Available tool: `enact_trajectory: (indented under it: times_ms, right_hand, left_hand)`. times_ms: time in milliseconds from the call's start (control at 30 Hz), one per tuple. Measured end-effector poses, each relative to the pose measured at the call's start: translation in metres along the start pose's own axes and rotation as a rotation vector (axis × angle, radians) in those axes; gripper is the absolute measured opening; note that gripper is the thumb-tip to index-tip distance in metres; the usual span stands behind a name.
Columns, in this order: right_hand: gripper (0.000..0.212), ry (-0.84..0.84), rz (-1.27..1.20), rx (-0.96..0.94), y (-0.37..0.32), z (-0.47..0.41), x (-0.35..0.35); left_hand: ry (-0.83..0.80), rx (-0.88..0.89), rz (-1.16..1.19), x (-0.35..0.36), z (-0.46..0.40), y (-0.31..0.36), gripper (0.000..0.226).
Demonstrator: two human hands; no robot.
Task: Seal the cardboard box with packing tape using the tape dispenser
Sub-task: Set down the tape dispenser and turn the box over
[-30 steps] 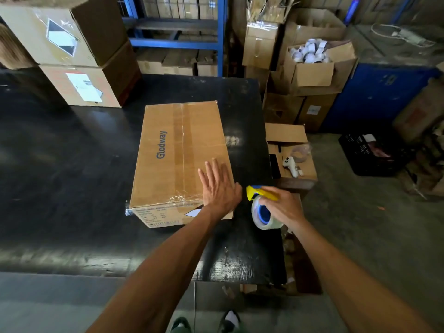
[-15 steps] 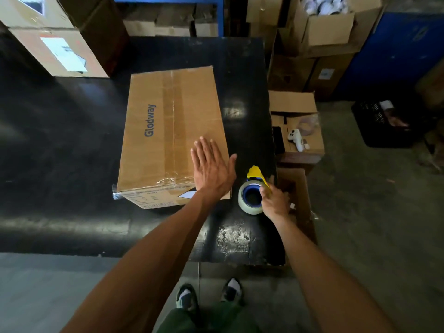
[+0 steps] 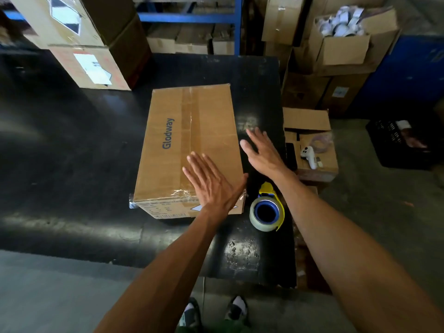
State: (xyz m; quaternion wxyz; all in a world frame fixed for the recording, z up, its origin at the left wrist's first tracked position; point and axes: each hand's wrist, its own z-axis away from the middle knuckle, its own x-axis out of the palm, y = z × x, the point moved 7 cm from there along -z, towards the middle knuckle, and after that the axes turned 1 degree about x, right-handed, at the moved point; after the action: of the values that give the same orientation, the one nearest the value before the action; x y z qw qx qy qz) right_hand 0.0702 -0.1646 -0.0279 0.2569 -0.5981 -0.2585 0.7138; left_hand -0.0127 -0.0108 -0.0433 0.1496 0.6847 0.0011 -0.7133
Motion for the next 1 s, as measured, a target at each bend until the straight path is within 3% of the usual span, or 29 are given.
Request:
enact_trajectory:
  times_ms: [167,467,600,767,1000]
  right_hand:
    - [0.061,-0.169,0.415,-0.216,-0.034,-0.028,0.060]
    - [0.063,-0.201,0.512,-0.049,-0.052,-0.010,0.083]
    - [0.070,-0.186,0.697,-0.124,-0.080,-0.010,0.074]
    - [0.100,-0.243,0.621,-0.053,-0.078,-0.005,0.092]
    - [0.101,-0.139,0.570,0.111,-0.124,0.024,0.136]
  left_hand:
    - [-0.148,-0.025,-0.026,0.008,-0.003,-0.027,0.142]
    - [-0.224,0.148,-0.104,0.000,-0.016,-0.067,0.140]
    - [-0.297,0.334,-0.190,-0.013,-0.026,-0.108,0.137]
    - [-0.463,0.479,-0.230,-0.035,-0.043,-0.164,0.142]
    - [-0.637,0.440,-0.379,-0.064,-0.086,-0.209,0.144]
